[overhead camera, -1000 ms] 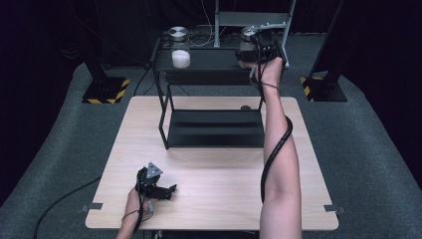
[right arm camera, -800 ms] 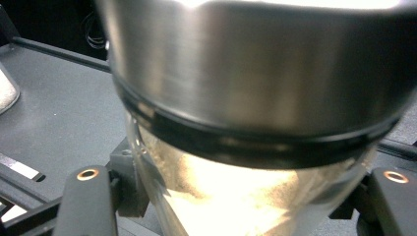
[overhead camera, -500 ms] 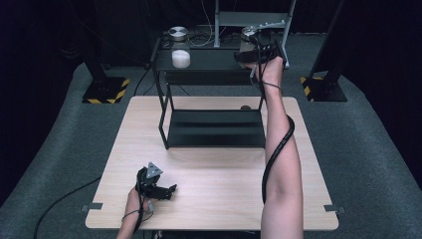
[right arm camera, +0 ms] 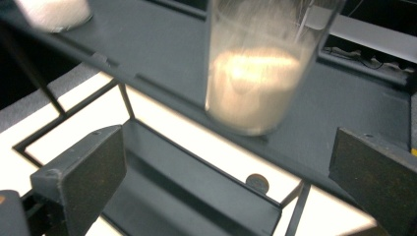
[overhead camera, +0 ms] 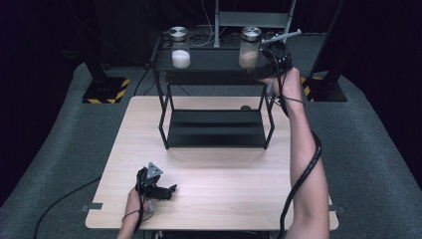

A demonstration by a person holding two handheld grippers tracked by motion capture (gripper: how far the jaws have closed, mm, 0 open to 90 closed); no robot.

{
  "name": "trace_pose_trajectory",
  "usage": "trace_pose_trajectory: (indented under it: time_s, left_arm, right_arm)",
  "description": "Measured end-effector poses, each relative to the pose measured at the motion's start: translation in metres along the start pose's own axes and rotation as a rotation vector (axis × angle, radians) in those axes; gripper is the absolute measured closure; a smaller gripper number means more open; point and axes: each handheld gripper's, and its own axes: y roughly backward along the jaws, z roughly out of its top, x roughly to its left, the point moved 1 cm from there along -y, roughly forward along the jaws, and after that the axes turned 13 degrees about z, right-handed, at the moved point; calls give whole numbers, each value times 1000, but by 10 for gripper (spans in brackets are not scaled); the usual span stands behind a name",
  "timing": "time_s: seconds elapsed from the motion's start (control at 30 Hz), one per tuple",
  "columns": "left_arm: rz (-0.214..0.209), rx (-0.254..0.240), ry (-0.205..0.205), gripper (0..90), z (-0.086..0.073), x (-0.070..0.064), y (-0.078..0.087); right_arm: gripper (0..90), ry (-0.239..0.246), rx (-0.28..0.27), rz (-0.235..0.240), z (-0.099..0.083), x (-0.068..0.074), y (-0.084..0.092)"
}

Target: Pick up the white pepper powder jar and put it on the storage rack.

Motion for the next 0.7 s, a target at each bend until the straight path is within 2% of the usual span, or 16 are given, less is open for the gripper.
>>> trace_pose_trajectory:
  time_s: [0.37,0.53,0.7]
  left_arm:
    - [3,-1,-1,10,0,-1,0]
    - [2,0,-1,10,0,-1,0]
    - [4,-2,-4,10,0,-1,0]
  right_arm:
    - [0,92,45,22,-42,22,21]
    - [0,126,116,15,-69,33,16]
    - [0,136,148,24,-109,40,8]
